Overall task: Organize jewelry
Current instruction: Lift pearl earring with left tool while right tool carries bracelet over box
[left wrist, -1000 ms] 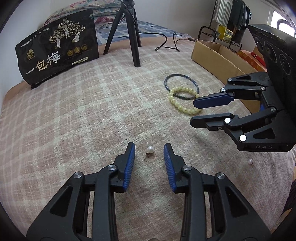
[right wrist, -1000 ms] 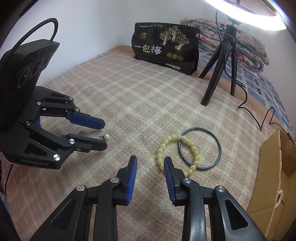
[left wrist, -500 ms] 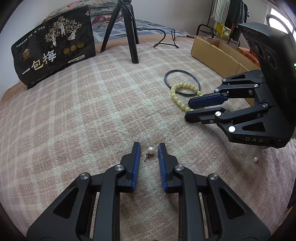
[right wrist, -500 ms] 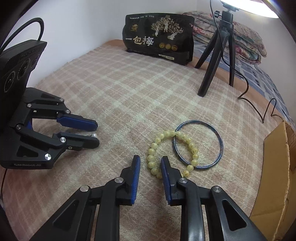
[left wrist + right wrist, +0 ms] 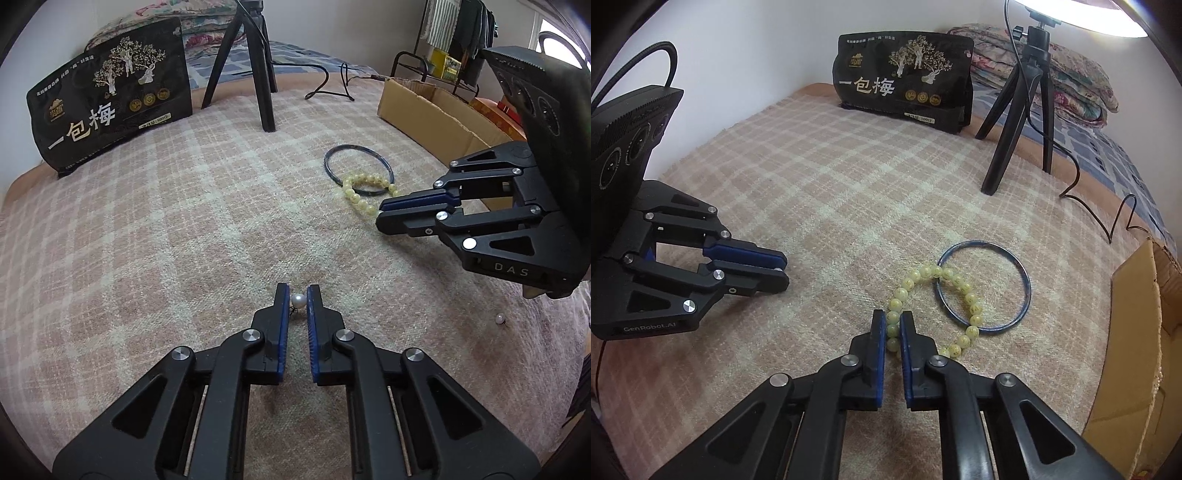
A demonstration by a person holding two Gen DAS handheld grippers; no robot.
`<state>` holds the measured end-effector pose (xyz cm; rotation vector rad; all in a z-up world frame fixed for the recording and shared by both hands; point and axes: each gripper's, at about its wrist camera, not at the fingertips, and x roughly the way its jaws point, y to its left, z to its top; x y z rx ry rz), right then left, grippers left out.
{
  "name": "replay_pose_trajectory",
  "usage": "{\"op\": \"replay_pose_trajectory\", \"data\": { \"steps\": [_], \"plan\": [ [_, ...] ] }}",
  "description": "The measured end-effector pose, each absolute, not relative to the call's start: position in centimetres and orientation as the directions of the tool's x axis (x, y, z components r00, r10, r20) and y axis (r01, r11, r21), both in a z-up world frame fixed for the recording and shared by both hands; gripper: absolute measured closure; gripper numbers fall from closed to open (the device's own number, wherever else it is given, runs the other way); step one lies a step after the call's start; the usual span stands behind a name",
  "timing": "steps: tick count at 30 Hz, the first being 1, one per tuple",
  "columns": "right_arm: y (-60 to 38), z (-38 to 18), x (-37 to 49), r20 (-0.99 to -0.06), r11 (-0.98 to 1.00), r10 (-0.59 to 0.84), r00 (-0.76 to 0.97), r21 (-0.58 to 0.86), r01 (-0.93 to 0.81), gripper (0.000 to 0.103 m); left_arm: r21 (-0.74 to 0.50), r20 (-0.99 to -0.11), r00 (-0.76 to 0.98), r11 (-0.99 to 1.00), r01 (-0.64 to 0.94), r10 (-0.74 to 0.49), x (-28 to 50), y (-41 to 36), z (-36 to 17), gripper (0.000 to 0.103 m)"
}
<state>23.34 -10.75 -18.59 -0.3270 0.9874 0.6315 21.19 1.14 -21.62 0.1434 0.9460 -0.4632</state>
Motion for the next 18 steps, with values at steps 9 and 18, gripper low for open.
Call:
{"op": "replay_pose_trajectory", "data": {
  "steps": [9,18],
  "plan": [
    [-11.4,-15.5,21.6,-0.830,0.779,0.363,0.423,0.022,-0.626,0.098,-0.071,-0.782,0.533,0.896,0.438,-0.322,19.9,1.1,-18.9,0.097],
    [-13.1,-12.2,19.1,-0.805,0.797,0.370,0.464,0.017,-0.604,0.098,-0.045,-0.753,0.570,0.890,0.453,-0.328,17.4,0.0,-15.6,0.097]
  ]
}}
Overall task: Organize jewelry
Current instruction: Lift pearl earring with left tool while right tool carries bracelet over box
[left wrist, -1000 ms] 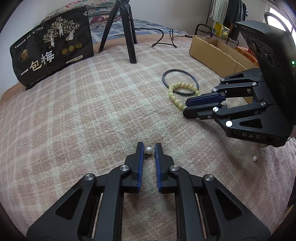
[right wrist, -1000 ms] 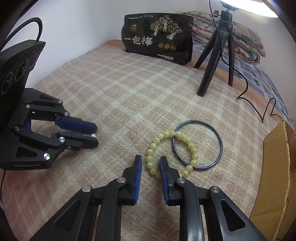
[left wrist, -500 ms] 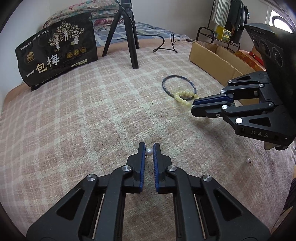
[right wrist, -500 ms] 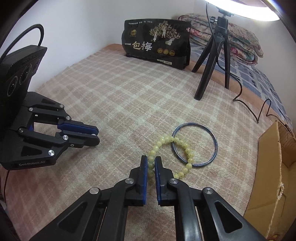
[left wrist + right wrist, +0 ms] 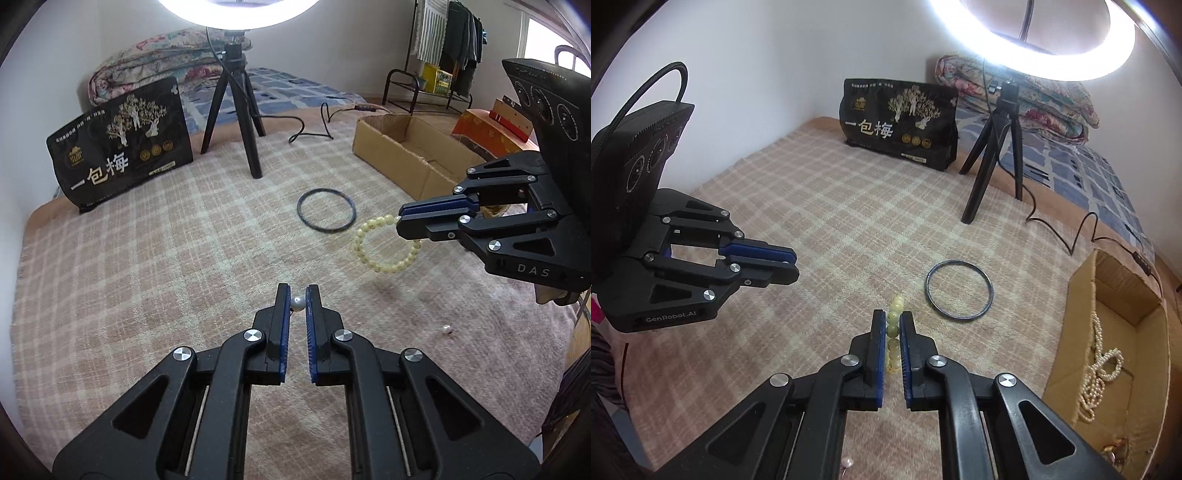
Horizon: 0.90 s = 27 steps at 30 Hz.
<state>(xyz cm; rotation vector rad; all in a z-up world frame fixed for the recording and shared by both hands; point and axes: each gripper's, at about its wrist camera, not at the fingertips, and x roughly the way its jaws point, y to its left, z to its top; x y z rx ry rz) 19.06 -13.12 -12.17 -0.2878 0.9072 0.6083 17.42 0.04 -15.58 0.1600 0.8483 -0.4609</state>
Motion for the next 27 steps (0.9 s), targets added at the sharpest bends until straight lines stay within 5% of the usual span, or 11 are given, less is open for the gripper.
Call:
{"op": "replay_pose_trajectory", "data": {
  "steps": [27],
  "plan": [
    [-25.5,-4.7,15.2,-0.724,0.909,0.300,0.621,0.019,-0.417,0.098,-0.085,-0.653,0.593,0.824,0.561,-0.471,13.8,-10.8,-8.8,0.097]
  ]
}}
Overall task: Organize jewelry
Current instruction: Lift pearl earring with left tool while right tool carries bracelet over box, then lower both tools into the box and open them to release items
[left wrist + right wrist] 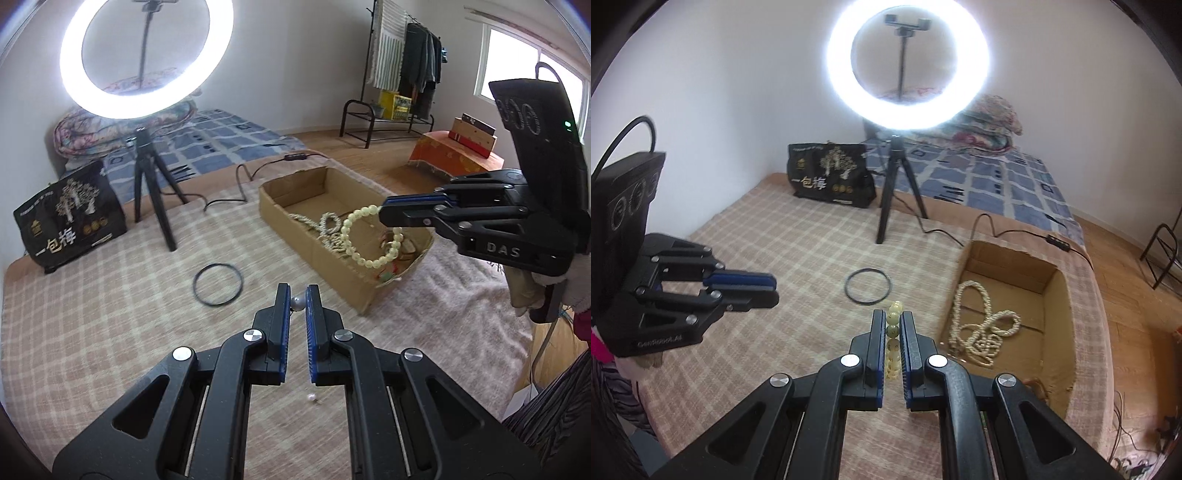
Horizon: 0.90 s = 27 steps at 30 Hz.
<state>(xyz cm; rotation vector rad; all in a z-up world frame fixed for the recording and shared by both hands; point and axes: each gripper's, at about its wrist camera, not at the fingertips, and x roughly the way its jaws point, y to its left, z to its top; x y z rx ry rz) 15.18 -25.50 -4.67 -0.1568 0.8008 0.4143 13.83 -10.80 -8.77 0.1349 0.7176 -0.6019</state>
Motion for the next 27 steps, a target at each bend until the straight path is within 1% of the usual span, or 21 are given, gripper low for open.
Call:
{"op": "replay_pose_trajectory", "data": {
  "steps": [11,22,27],
  "plan": [
    [-30.5,-4.1,18.2,-0.714,0.948,0.230,0.662,0.009,-0.319,0.098,-0.143,-0.629,0.566,0.795,0.590,-0.533,15.2,-16.4,-8.4,0.097],
    [-33.7,-5.5,22.1,-0.711,0.962,0.202,0.674,0.016,-0.271,0.098,-0.178,-0.641,0.525,0.774,0.608,-0.560,17.2,-21.2,-10.3,0.097],
    [-34.8,-6.8,24.0,-0.713,0.967,0.198,0.672,0.030,-0.253,0.098,-0.147,-0.646,0.521,0.761,0.632,-0.558,17.6,-23.2,-10.6,0.097]
  ]
}}
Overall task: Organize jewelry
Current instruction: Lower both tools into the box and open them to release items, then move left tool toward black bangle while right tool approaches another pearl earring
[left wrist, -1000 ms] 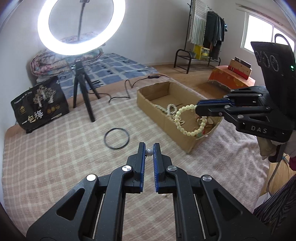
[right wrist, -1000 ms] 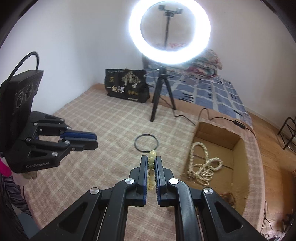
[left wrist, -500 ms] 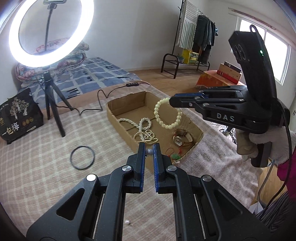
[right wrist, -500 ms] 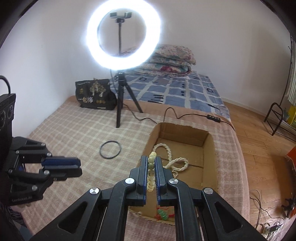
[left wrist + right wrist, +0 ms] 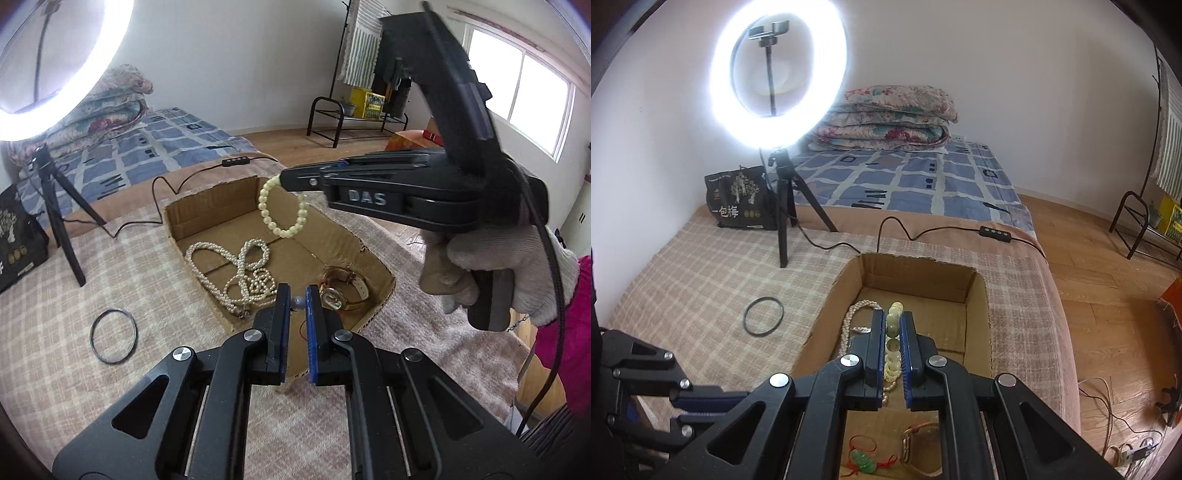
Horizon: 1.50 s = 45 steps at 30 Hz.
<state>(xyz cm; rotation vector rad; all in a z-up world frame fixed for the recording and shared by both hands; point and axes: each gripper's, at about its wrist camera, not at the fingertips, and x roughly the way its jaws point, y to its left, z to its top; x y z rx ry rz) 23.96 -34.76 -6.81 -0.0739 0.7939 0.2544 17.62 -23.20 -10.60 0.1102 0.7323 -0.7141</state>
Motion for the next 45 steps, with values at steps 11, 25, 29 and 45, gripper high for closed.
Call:
{"op": "replay_pose_trajectory", "data": {
  "steps": [11,25,29,45],
  "plan": [
    [-37.0,-9.5,26.5,-0.721,0.973,0.203,0.663,0.072,-0.220,0.098,-0.120,-0.657,0.506,0.740,0.661,-0.559,18.0,-25.6,-11.7,0.097],
    [-36.6,-9.1,26.2,-0.713,0.972,0.204,0.670,0.067,-0.224,0.056,-0.081,-0.655,0.546,0.767,0.637,-0.523,18.0,-25.6,-11.6,0.037],
    [-36.5,-8.7,25.9,-0.700,0.981,0.166,0.694,0.047,-0.188,0.019,-0.079,-0.642,0.560,0.772,0.631,-0.524,17.8,-25.2,-11.2,0.036],
    [-35.7,-6.1,24.3,-0.676,0.994,0.074,0.733,-0.011,-0.110,0.000,-0.088,-0.623,0.579,0.783,0.616,-0.526,16.7,-22.7,-9.5,0.036]
  ]
}}
